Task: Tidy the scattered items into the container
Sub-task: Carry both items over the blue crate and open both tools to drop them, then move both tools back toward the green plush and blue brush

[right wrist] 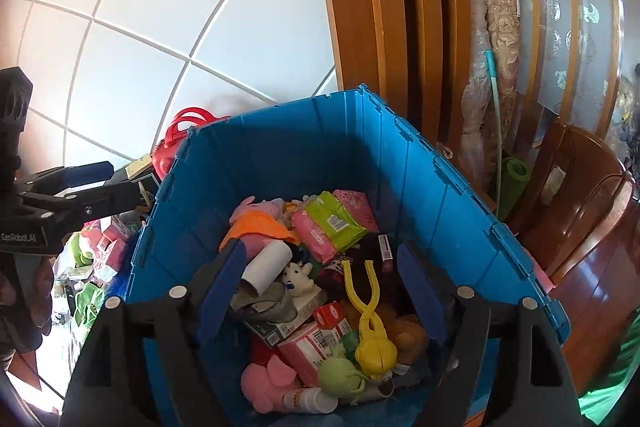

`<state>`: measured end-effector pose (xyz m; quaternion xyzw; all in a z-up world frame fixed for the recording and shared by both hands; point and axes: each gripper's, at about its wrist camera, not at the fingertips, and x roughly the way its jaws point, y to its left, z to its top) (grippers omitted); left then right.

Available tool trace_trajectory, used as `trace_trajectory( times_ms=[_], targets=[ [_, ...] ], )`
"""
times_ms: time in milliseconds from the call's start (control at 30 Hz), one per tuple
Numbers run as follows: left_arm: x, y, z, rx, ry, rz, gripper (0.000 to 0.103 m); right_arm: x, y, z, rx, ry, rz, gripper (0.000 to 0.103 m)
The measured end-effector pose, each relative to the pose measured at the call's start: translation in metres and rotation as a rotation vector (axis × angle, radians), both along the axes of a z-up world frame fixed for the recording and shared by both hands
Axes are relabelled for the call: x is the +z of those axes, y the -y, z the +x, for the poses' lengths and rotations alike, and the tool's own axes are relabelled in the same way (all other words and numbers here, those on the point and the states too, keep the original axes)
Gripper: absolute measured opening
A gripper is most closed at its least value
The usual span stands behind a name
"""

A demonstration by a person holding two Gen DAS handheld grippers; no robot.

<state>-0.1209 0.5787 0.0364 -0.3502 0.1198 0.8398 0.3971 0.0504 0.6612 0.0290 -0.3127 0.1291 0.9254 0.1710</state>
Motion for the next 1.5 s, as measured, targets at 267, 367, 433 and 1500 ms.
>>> trace_trajectory(
  times_ms=[267, 367, 433, 1500],
  targets=[
    [-0.008, 0.059, 0.0, 0.086, 0.016, 0.017, 0.102, 0.004, 0.041, -0.02, 0.084, -0.006, 0.017, 0.079],
    [-0.012, 0.092, 0.0, 0.129, 0.025, 0.03, 0.102, 0.006, 0.064, -0.031, 0.126, -0.003, 0.032, 0.079],
    [-0.015, 0.116, -0.001, 0.159, 0.03, 0.037, 0.102, 0.008, 0.082, -0.038, 0.15, -0.004, 0.041, 0.079],
    [-0.2, 0.508, -0.041, 0.599, 0.277, -0.087, 0.102, -0.11, 0.349, -0.162, 0.394, 0.247, -0.003, 0.079]
  ],
)
